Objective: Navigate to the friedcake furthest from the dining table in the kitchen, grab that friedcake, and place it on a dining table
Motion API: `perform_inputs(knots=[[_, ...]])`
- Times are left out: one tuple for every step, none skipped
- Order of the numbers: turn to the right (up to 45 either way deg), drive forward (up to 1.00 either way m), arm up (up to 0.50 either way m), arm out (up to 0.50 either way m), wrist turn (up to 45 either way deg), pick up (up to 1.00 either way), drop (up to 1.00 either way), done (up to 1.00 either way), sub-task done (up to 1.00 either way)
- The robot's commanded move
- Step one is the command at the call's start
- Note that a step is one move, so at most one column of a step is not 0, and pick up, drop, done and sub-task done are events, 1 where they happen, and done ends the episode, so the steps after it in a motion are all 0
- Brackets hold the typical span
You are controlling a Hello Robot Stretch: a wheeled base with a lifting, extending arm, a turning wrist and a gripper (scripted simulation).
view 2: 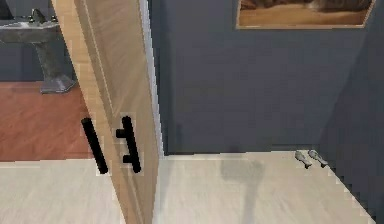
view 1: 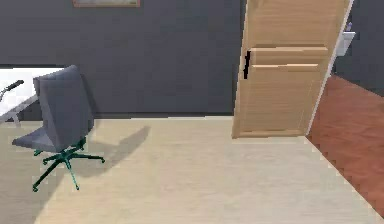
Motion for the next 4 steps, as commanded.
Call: perform_inputs(knots=[[-3.0, 0.0, 0.0, 0.0, 0.0, 0.0, 0.0, 0.0, 0.0], [0.0, 0.15, 0.0, 0.0, 0.0, 0.0, 0.0, 0.0, 0.0], [0.0, 0.45, 0.0, 0.0, 0.0, 0.0, 0.0, 0.0, 0.0], [45.0, 0.0, 0.0, 0.0, 0.0, 0.0, 0.0, 0.0, 0.0]])
